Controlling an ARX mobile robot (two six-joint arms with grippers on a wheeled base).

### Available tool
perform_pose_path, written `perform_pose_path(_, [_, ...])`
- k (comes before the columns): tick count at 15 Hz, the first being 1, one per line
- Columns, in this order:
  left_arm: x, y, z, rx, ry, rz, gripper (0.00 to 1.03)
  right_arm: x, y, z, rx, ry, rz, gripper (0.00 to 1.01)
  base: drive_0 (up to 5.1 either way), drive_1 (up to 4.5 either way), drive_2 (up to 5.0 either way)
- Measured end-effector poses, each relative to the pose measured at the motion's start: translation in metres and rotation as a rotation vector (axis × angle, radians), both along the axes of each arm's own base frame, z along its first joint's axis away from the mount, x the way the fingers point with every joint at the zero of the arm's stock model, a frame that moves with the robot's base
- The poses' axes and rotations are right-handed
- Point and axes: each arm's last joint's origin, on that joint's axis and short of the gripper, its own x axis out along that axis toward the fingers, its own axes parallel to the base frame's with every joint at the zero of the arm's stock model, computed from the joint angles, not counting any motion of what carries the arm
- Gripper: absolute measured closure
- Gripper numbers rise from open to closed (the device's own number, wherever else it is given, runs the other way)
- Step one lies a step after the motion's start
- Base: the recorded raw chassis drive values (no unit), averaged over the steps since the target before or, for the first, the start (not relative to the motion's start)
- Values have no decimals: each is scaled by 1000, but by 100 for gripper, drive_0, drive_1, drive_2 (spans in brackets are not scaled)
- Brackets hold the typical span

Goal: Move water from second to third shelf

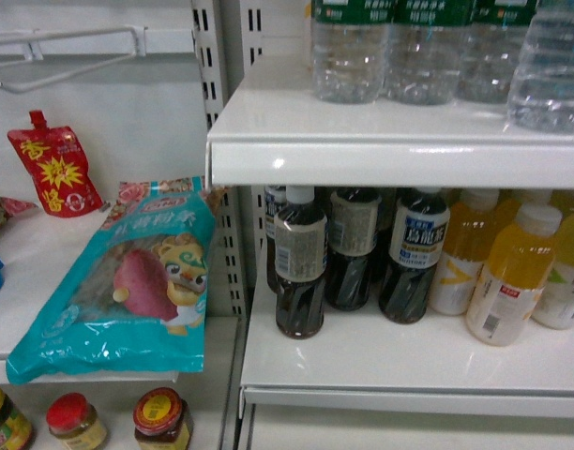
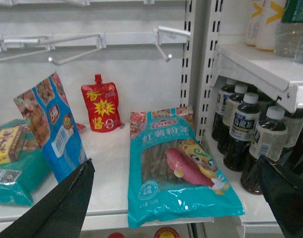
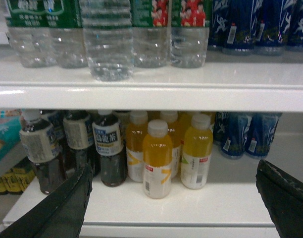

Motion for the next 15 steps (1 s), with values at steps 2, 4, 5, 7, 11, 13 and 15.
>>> perform_pose_path(2, [0,0,0,0,0,2,5,0,0,0,0,0,0,3,0,0,0])
perform_pose_path(4, [0,0,0,0,0,0,5,0,0,0,1,2,0,3,0,0,0])
perform_pose_path(5, [0,0,0,0,0,0,5,0,0,0,1,1,0,3,0,0,0])
perform_pose_path(7, [0,0,0,0,0,0,5,0,0,0,1,2,0,3,0,0,0])
perform_pose_path(11, [0,0,0,0,3,1,5,0,0,0,3,4,0,3,0,0,0])
perform_pose_path(13, [0,0,0,0,3,0,5,0,0,0,3,4,0,3,0,0,0])
perform_pose_path(15, [0,0,0,0,3,0,5,0,0,0,3,3,0,3,0,0,0])
